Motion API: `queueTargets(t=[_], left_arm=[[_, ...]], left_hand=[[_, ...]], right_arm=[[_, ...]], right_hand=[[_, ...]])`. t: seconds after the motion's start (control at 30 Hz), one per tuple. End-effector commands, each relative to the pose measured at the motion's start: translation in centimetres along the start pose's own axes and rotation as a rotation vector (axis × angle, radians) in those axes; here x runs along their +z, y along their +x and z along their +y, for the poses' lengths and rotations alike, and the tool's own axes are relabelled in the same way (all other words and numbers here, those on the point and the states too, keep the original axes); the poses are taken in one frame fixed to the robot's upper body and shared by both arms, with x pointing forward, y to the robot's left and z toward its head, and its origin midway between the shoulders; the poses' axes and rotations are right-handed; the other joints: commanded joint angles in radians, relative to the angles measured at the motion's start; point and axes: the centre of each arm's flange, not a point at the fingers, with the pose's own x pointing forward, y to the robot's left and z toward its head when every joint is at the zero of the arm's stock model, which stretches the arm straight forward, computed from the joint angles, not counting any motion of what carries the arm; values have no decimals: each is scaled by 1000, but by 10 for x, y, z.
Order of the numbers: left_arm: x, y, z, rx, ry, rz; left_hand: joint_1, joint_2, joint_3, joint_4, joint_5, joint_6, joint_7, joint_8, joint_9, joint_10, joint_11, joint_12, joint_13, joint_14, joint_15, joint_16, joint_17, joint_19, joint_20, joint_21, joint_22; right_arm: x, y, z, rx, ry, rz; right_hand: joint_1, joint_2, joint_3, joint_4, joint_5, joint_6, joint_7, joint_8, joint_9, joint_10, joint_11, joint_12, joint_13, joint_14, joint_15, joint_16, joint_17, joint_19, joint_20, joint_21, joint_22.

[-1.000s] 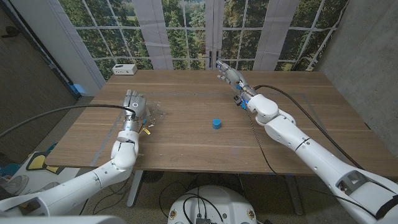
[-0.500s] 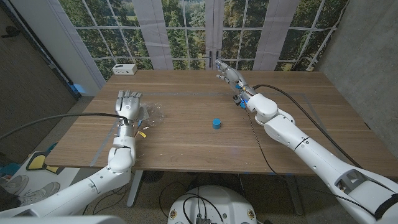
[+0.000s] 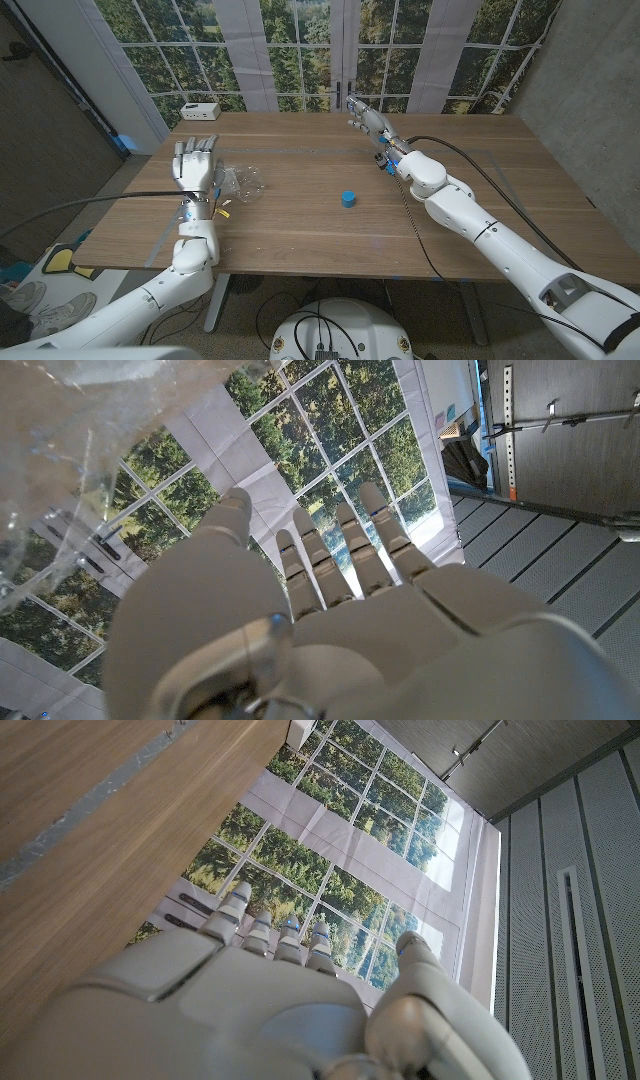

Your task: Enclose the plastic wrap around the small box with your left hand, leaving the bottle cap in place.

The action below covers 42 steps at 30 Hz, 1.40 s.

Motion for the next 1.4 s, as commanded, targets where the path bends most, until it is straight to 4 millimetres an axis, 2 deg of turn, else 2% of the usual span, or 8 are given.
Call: queueTargets(t=[0.03, 0.13, 0.27, 0.33, 0.73, 1.07, 1.17, 1.4], left_arm=[[-29, 1, 6, -84, -28, 125], [-43, 10, 8, -232, -68, 127], [-56, 26, 14, -416, 42, 91], [-58, 29, 16, -468, 75, 58], [-71, 49, 26, -574, 226, -13], [-76, 70, 25, -604, 340, -62], [-74, 78, 24, -613, 396, -80], [-69, 89, 7, -587, 538, -118]], left_hand=[[-60, -16, -13, 15, -4, 59, 27, 13, 2, -11, 22, -17, -11, -24, -73, -4, -6, -33, 16, -13, -1], [-89, -30, -23, 17, -4, 74, 35, 11, 3, -34, 28, -32, -18, -54, -52, -11, -10, -50, 30, -22, -2], [-116, -43, -25, 6, 0, 56, 53, -10, 4, -90, 58, -61, -30, -121, -20, -22, -17, -132, 64, -58, -2], [-139, -61, -35, 3, -4, 16, 49, -29, 4, -118, 54, -73, -35, -147, -8, -21, -19, -164, 77, -74, -2], [-230, -136, -90, 1, -4, -111, 55, -47, 4, -259, 71, -100, -53, -275, 45, -26, -21, -235, 116, -126, -3], [-159, -162, -78, -57, 26, -123, 21, -38, 3, -265, 54, -86, -65, -280, 26, -15, -29, -182, 87, -124, -6], [-136, -187, -84, -75, 37, -155, 2, -45, 2, -281, 51, -87, -71, -298, 22, -19, -31, -172, 80, -128, -7], [-121, -210, -97, -82, 50, -147, -22, -35, 2, -283, 38, -81, -78, -300, 11, -14, -32, -155, 66, -132, -7]], right_arm=[[0, 1, 0, -1, -4, 0], [-1, 3, 1, 10, 9, -4], [-1, 5, 1, 10, 2, -5], [-1, 5, 1, 12, 1, -5], [-1, 7, 0, 22, -1, -8], [-1, 4, 0, 21, 2, -11], [-1, 3, 1, 22, -1, -8], [0, 1, 2, 16, 0, -10]], right_hand=[[-2, -4, 8, 3, -1, 4, -1, 4, 3, -6, 2, 0, 6, 0, 7, -3, 4, -5, 1, -4, 2], [-1, -4, 8, 3, -1, 4, 0, 4, 3, -6, 2, 0, 6, 0, 7, -3, 4, -6, 2, -4, 2], [-1, -4, 9, 2, -1, 5, 1, 4, 3, -5, 2, 0, 6, 0, 7, -3, 4, -6, 1, -4, 2], [-1, -4, 9, 3, -1, 5, 1, 4, 3, -6, 2, 0, 6, 0, 7, -4, 4, -6, 1, -4, 2], [-1, -3, 10, 3, -1, 5, 0, 4, 3, -6, 1, 0, 6, 0, 7, -4, 4, -6, 0, -4, 2], [-1, -4, 11, 3, -1, 4, 1, 4, 3, -6, 2, 0, 6, -1, 6, -4, 4, -7, -1, -5, 2], [-1, -4, 11, 3, -1, 4, 1, 4, 3, -6, 2, 0, 6, -1, 7, -4, 4, -7, -1, -4, 2], [0, -4, 11, 2, -1, 4, 2, 4, 3, -6, 2, 0, 6, -1, 8, -4, 4, -7, 0, -4, 2]])
